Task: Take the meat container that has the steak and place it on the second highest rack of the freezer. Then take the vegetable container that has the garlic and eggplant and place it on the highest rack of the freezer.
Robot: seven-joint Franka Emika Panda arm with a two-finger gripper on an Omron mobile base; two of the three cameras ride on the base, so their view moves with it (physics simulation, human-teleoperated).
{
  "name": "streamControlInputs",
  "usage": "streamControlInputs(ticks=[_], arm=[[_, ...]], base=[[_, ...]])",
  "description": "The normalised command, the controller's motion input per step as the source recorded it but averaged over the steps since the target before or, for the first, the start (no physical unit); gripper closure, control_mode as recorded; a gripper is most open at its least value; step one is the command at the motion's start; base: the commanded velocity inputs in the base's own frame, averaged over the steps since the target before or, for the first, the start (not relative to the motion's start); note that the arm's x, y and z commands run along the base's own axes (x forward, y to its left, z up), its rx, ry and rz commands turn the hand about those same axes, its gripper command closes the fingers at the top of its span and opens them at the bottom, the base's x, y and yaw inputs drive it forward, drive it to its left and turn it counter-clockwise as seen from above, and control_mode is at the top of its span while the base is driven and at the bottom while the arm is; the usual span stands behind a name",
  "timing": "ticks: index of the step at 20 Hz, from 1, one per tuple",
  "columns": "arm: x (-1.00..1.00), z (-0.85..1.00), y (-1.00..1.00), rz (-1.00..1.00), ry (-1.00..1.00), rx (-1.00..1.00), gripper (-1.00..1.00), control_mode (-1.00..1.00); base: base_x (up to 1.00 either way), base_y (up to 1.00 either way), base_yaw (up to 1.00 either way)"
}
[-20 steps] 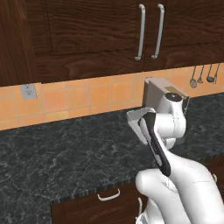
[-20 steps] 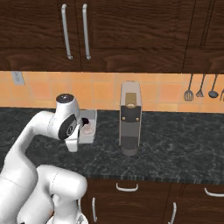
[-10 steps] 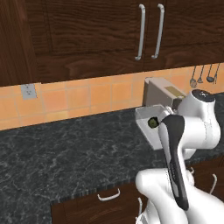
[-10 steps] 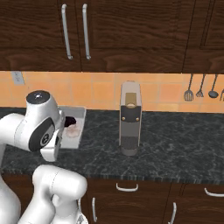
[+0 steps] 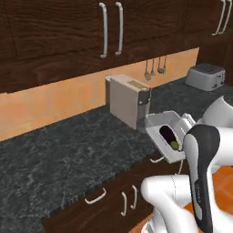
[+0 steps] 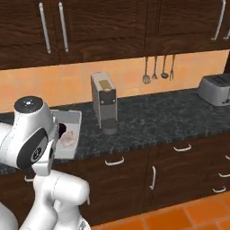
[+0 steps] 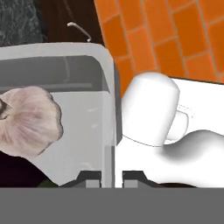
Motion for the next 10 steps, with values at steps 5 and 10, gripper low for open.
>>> streamControlInputs(ticks=[5,10], arm=[[0.0,0.0,0.0,0.0,0.0,0.0,1.0,1.0],[0.0,0.0,0.0,0.0,0.0,0.0,1.0,1.0]], base=[[-0.19,0.09,-0.99],[0.0,0.0,-1.0]])
